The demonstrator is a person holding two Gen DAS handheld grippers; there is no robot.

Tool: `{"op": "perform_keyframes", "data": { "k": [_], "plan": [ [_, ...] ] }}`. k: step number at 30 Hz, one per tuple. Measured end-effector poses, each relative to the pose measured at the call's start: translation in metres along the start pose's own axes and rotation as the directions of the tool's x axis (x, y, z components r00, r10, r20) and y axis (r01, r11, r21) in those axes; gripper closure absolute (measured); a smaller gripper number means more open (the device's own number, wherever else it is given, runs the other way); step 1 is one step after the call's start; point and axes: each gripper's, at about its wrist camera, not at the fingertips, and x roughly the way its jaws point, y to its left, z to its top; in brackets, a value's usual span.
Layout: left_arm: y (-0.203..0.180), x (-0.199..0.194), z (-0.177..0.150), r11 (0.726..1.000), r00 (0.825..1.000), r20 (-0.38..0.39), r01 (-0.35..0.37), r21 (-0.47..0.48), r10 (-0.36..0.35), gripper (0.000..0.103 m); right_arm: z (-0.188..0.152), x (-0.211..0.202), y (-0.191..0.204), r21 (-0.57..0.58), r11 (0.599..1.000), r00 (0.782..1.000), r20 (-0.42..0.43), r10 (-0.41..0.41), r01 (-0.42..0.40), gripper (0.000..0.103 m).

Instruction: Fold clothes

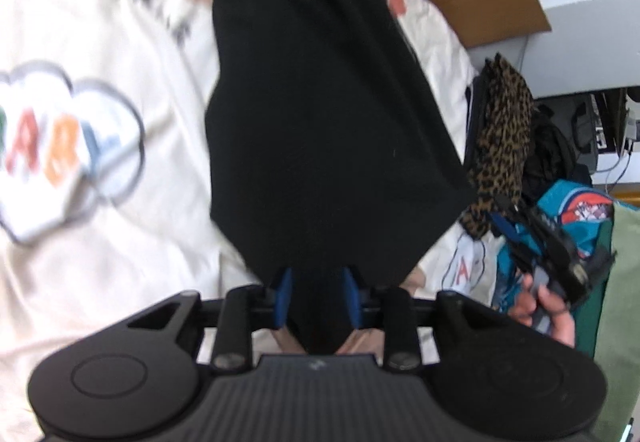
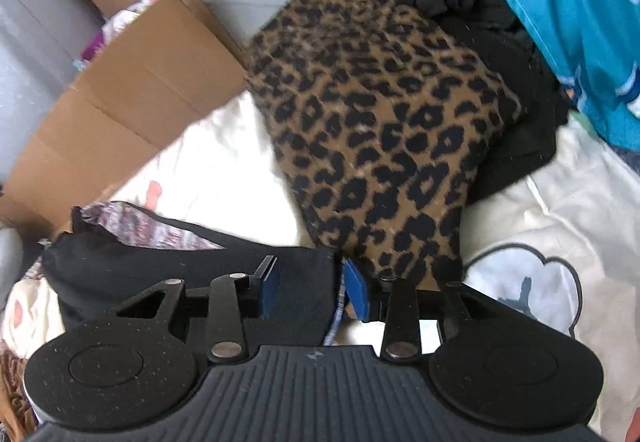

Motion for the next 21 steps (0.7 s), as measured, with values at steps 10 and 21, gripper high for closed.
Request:
{"op": "perform_keyframes", "data": {
  "k": [10, 21],
  "plan": [
    [-0.028, -0.026, 0.077, 0.994, 0.99, 0.109, -0.096, 0.051, 0.09, 0.072, 0.009, 0.006, 0.043, -0.141, 0.983, 0.993, 0.01, 0.121, -0.119, 0.06],
    [-0.076, -0.007, 0.158, 0.981, 0.97, 0.187, -0.174, 0.082, 0.156, 0.072, 0.009, 0.034, 0.056, -0.094, 0.97, 0.975, -0.008, 0.223, -0.222, 0.06]
  ]
}}
